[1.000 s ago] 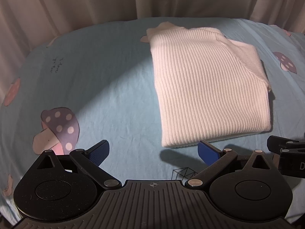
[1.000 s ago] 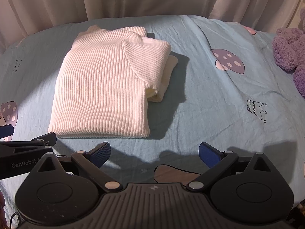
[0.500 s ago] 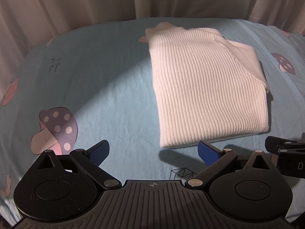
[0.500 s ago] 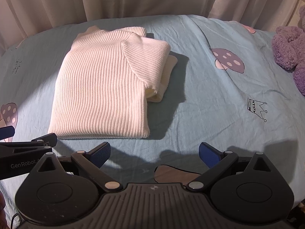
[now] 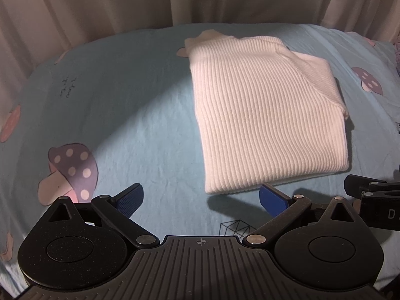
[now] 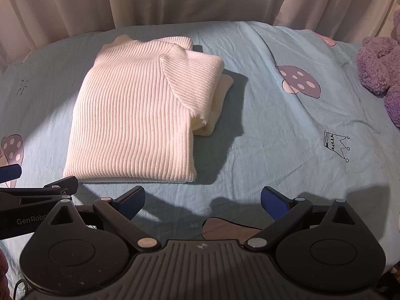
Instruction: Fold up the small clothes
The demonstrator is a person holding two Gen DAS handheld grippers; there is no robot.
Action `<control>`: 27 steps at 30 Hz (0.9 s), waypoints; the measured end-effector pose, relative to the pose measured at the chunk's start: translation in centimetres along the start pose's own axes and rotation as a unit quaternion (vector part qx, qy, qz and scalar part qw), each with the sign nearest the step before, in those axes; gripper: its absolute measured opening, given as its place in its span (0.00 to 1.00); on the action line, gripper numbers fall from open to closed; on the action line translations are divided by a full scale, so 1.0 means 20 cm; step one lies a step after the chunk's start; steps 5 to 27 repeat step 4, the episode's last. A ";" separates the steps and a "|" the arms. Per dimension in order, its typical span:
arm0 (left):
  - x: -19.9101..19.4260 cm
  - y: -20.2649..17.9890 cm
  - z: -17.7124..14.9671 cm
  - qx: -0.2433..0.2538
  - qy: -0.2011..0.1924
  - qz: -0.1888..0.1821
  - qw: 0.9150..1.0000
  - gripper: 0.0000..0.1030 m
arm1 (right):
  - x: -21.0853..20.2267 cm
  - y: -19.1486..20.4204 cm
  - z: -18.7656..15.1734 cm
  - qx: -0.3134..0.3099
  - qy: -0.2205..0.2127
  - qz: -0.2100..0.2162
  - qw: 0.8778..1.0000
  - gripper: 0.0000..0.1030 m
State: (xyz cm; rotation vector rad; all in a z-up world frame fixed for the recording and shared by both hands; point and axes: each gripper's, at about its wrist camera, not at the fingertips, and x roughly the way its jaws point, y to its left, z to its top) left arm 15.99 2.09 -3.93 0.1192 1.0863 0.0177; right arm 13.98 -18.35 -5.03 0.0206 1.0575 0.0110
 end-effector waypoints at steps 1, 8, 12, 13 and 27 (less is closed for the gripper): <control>0.00 0.00 0.00 0.000 0.001 0.000 1.000 0.99 | 0.00 0.00 0.00 0.000 0.000 0.000 1.000 0.96; 0.00 0.00 0.00 0.003 0.005 -0.004 1.000 0.99 | 0.00 0.00 0.00 0.000 0.000 0.000 1.000 0.96; 0.00 0.00 0.00 0.003 0.005 -0.004 1.000 0.99 | 0.00 0.00 0.00 0.000 0.000 0.000 1.000 0.96; 0.00 0.00 0.00 0.003 0.005 -0.004 1.000 0.99 | 0.00 0.00 0.00 0.000 0.000 0.000 1.000 0.96; 0.00 0.00 0.00 0.003 0.005 -0.004 1.000 0.99 | 0.00 0.00 0.00 0.000 0.000 0.000 1.000 0.96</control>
